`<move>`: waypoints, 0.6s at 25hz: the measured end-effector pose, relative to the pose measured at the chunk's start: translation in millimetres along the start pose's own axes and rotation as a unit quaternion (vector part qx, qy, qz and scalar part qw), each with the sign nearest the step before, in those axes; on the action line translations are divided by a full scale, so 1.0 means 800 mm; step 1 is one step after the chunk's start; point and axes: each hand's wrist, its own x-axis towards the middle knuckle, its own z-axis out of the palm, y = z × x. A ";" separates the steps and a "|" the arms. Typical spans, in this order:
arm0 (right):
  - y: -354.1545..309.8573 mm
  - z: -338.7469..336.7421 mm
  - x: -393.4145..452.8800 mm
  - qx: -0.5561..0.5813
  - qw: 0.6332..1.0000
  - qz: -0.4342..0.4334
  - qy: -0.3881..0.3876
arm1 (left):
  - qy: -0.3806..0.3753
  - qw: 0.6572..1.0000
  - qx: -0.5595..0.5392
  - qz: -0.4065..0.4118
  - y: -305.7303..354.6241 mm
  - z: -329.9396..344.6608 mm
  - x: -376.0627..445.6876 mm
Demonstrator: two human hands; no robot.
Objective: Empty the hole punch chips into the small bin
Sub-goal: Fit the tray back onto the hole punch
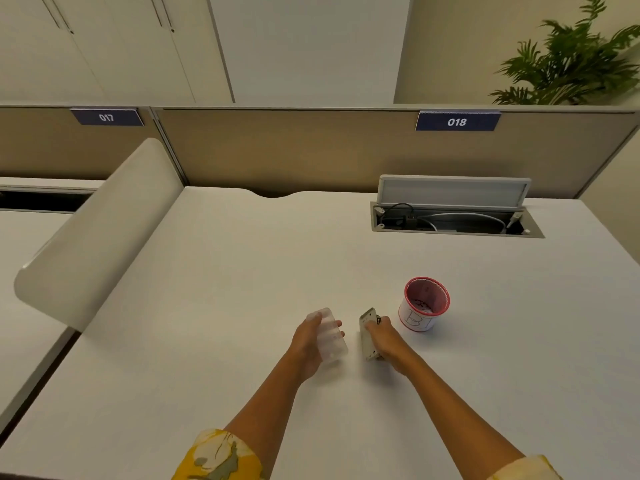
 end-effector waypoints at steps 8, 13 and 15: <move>-0.039 0.009 -0.038 0.131 0.988 -0.051 -0.062 | -0.037 0.998 0.005 -0.049 -0.004 -0.003 0.002; -0.048 0.022 -0.050 0.016 0.981 -0.190 0.021 | -0.085 0.993 -0.014 -0.078 -0.006 0.013 -0.009; -0.046 0.027 -0.050 0.002 0.978 -0.208 0.029 | -0.098 0.990 -0.038 -0.090 -0.004 0.017 -0.012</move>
